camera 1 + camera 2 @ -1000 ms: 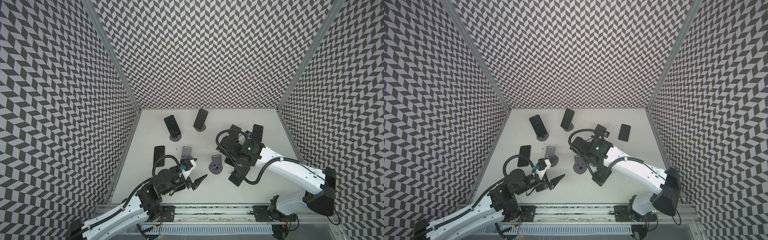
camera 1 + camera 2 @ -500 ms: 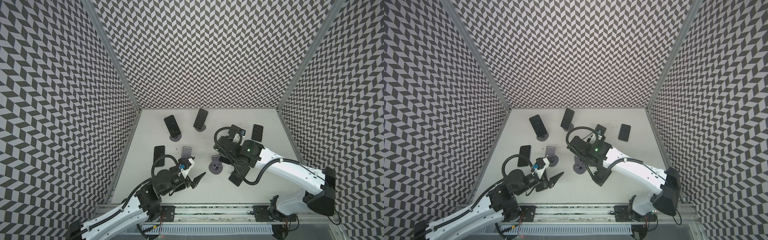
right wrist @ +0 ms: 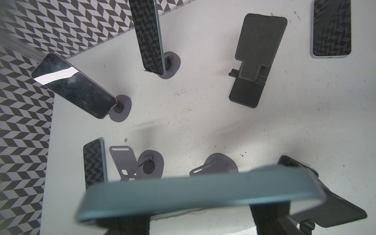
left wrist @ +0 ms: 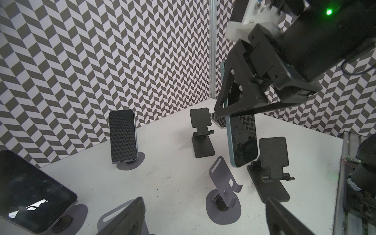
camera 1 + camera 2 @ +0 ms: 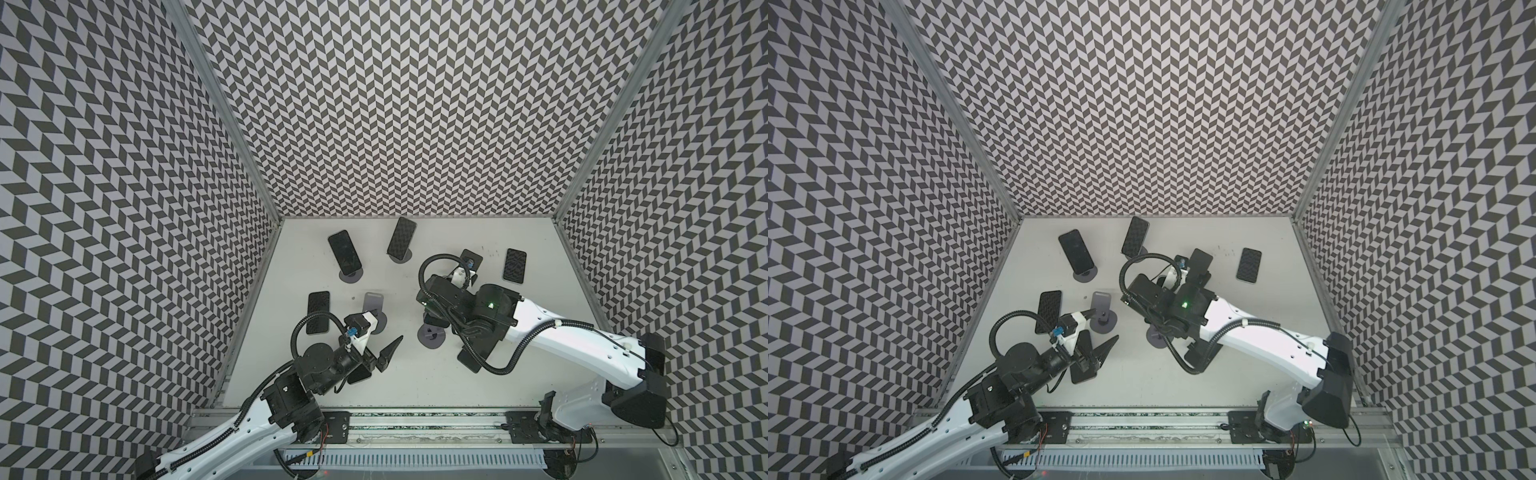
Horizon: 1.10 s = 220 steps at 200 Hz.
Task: Remove the phone from the phone stand
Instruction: Place the phone at the bottom-center of the table.
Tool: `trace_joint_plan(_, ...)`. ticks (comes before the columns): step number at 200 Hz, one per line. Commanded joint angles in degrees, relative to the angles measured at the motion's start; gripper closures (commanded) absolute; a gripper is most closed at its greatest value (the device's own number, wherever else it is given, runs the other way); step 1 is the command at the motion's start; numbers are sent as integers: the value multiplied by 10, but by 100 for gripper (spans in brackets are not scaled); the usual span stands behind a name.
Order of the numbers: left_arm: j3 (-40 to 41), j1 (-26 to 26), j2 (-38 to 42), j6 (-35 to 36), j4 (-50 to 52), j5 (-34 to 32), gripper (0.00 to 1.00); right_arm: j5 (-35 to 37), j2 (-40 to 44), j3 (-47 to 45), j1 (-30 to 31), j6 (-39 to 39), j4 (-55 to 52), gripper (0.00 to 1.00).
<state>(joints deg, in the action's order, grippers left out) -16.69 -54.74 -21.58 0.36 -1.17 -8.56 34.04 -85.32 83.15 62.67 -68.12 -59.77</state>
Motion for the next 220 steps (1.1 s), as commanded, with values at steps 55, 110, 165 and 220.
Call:
trace_joint_plan(55,-62,-2,8,-77,74,-18,9,26,-11,27,24,33,40,43)
trace_joint_plan(110,-176,-2,-26,-167,196,-25,14,28,-9,38,33,65,42,44)
trace_joint_plan(165,-260,-2,-74,-242,313,11,16,14,-21,43,41,99,54,44)
trace_joint_plan(220,-302,-2,-61,-278,363,49,16,2,-29,46,47,113,74,44)
